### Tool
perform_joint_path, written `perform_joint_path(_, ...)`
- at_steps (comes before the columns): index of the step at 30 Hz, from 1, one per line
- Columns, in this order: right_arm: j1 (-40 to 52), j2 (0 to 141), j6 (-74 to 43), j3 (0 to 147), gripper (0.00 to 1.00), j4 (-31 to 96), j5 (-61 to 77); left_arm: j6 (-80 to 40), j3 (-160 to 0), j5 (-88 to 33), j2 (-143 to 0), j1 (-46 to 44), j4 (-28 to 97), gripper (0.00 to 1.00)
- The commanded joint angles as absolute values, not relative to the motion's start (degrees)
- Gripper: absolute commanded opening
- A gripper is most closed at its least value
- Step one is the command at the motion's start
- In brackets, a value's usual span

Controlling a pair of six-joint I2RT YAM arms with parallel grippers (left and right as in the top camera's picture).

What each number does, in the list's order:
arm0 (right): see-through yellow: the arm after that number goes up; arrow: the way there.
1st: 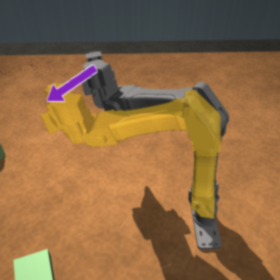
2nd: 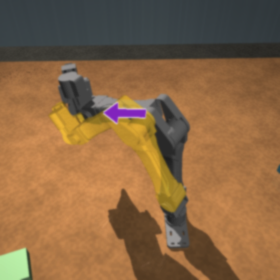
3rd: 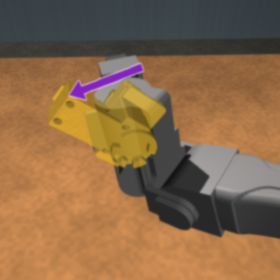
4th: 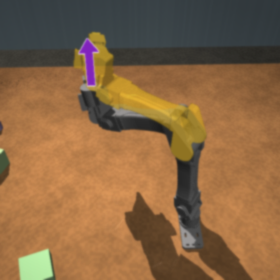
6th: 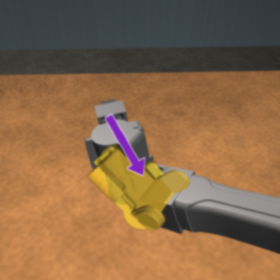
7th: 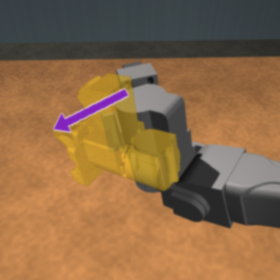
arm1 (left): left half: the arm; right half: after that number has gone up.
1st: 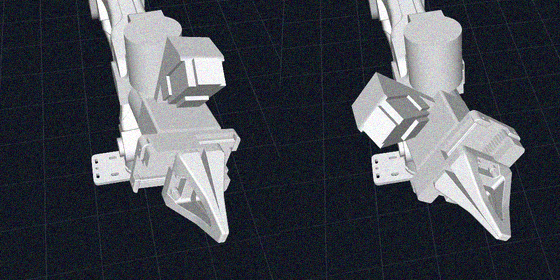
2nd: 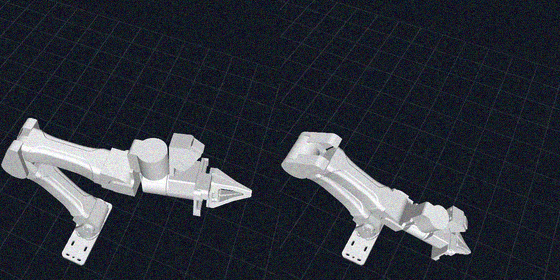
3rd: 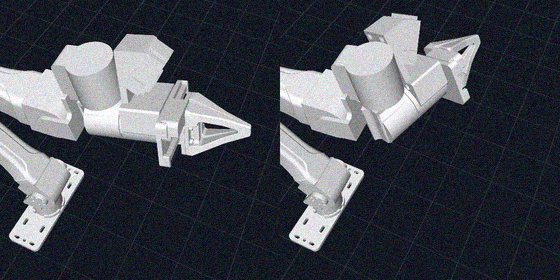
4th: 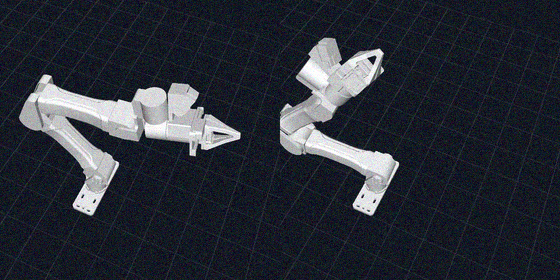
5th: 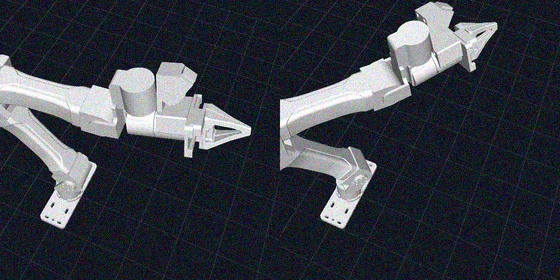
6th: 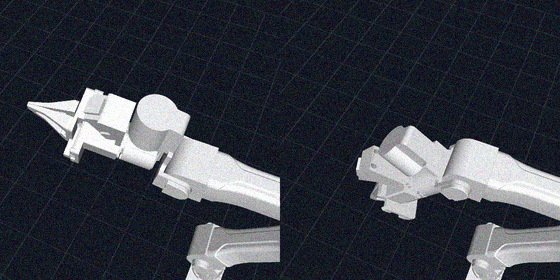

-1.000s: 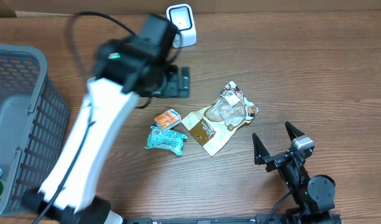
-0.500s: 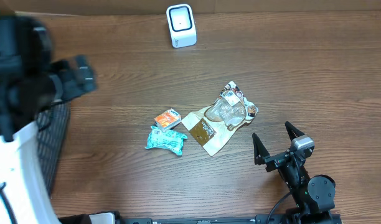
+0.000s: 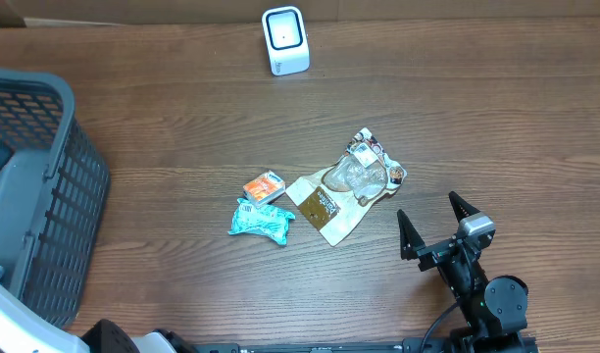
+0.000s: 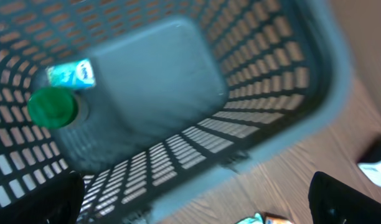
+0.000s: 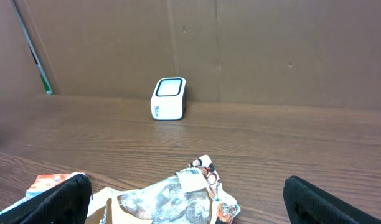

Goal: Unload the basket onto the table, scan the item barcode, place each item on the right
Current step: 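Swing the left gripper back over the basket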

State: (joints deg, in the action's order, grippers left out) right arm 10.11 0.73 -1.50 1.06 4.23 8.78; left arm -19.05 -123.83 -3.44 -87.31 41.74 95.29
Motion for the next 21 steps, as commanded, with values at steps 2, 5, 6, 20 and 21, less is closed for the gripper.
perform_joint_path(2,9.9,0.2,-1.5,0.5,1.0,4.0,8.9,-17.8,-116.3,-2.3,-90.1,46.0,93.4,1.0)
perform_joint_path(5,9.9,0.2,-1.5,0.5,1.0,4.0,8.9,-17.8,-110.7,-0.5,-90.9,47.9,91.5,1.0)
perform_joint_path(6,9.9,0.2,-1.5,0.5,1.0,4.0,8.9,-17.8,-108.5,-0.2,-91.0,48.7,90.6,1.0)
perform_joint_path(20,9.9,0.2,-1.5,0.5,1.0,4.0,8.9,-18.0,-86.0,1.1,-91.1,62.0,78.5,1.0)
perform_joint_path(21,9.9,0.2,-1.5,0.5,1.0,4.0,8.9,-18.0,-85.1,1.1,-91.1,62.7,77.8,1.0)
